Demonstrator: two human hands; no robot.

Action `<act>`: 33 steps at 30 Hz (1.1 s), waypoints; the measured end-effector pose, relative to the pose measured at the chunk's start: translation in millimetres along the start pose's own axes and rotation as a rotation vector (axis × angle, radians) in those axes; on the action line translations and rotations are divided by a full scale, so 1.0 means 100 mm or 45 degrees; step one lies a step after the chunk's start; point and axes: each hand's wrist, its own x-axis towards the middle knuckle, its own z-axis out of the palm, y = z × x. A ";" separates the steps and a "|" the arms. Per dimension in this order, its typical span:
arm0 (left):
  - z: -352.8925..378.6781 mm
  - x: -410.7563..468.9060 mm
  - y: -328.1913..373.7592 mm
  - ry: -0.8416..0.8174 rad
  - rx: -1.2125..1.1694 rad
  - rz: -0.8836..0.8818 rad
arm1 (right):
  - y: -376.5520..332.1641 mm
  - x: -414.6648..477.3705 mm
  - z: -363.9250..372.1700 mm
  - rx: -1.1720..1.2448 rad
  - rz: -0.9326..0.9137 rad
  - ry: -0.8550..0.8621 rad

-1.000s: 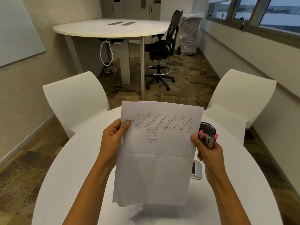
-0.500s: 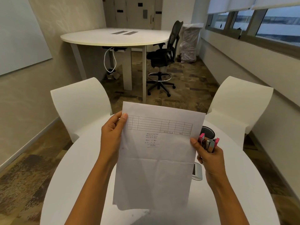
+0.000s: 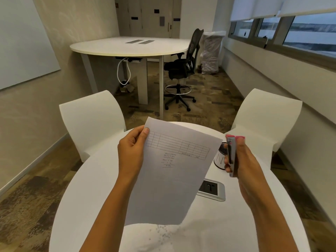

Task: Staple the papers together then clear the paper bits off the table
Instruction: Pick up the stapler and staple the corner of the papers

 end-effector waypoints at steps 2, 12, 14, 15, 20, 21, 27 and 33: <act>0.01 -0.03 0.03 -0.028 0.030 0.037 | -0.09 -0.07 0.09 -0.331 -0.248 0.006; 0.04 -0.22 0.24 -0.114 0.095 0.184 | -0.38 -0.28 0.54 -0.873 -0.907 -0.107; 0.05 -0.25 0.28 -0.130 0.108 0.230 | -0.46 -0.29 0.57 -0.947 -0.935 -0.083; 0.05 -0.26 0.30 -0.140 0.121 0.259 | -0.49 -0.29 0.58 -0.992 -0.950 -0.070; 0.04 -0.28 0.32 -0.176 0.160 0.340 | -0.58 -0.29 0.62 -1.177 -0.960 -0.120; 0.04 -0.28 0.32 -0.179 0.162 0.346 | -0.59 -0.29 0.63 -1.202 -0.954 -0.131; 0.03 -0.31 0.35 -0.181 0.199 0.345 | -0.60 -0.29 0.66 -1.299 -0.967 -0.118; 0.03 -0.31 0.35 -0.205 0.254 0.378 | -0.60 -0.27 0.67 -1.433 -1.000 -0.083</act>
